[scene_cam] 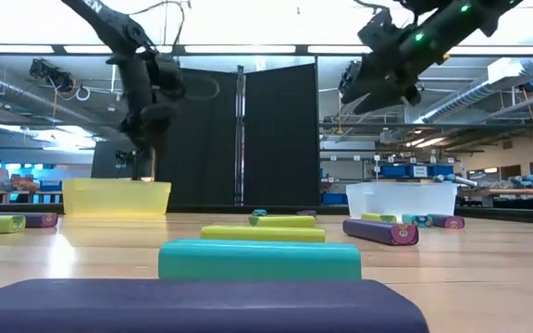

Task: Sort blocks
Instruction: Put the light blue block into the blue bin

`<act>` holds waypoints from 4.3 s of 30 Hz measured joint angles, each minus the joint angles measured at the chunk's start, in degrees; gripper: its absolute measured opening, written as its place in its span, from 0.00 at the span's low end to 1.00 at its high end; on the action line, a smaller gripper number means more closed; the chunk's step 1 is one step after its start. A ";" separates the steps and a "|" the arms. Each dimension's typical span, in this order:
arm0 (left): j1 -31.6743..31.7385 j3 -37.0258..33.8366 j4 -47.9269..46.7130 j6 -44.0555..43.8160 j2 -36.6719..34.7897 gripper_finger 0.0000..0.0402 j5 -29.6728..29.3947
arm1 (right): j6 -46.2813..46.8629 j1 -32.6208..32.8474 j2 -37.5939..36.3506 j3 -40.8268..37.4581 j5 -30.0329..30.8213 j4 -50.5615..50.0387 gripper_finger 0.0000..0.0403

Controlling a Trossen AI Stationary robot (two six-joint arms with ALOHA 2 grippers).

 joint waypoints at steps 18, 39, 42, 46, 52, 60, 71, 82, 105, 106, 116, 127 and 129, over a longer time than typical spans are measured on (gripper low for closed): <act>-7.68 0.12 4.21 -0.33 -16.16 0.71 9.97 | 31.26 35.64 11.30 0.02 -5.58 -2.94 0.59; -15.13 0.11 4.31 -1.96 -20.33 0.71 8.02 | 64.65 49.07 35.75 24.92 -6.41 -47.45 0.71; -15.16 0.11 4.32 -1.89 -22.27 0.71 8.08 | 65.82 49.20 36.30 25.22 -6.27 -48.09 0.76; -15.11 0.11 4.20 -1.89 -24.19 0.71 8.02 | 66.18 49.20 37.87 25.14 -7.77 -48.36 0.78; -15.13 0.11 4.28 -2.08 -26.50 0.71 8.00 | 67.62 49.74 39.33 25.09 -8.19 -48.77 0.77; -15.13 0.11 4.27 -2.11 -27.72 0.71 7.88 | 69.58 50.78 41.52 24.96 -9.05 -47.10 0.77; -15.13 0.11 4.21 -1.84 -27.85 0.71 7.87 | 73.17 51.75 44.52 24.33 -10.35 -43.08 0.73; -15.13 0.09 4.12 -1.71 -27.85 0.71 7.87 | 77.14 53.13 44.39 23.01 -9.21 -39.95 0.38; -15.12 0.02 6.72 -3.43 -31.49 0.71 9.07 | 46.84 43.81 40.22 25.94 13.60 -12.66 0.18; -15.13 0.02 7.00 -3.50 -32.50 0.71 9.35 | 42.69 42.38 40.62 25.97 13.75 -7.82 0.18; -15.01 0.02 6.68 -6.70 -42.15 0.71 9.22 | 11.26 30.81 44.14 27.95 10.37 26.77 0.18; -14.96 0.02 5.00 -9.39 -45.56 0.71 8.83 | -1.72 28.11 64.12 57.10 -2.85 28.68 0.18; -14.96 0.02 5.00 -9.54 -45.54 0.71 8.84 | -3.11 27.58 68.03 63.17 -5.60 29.16 0.18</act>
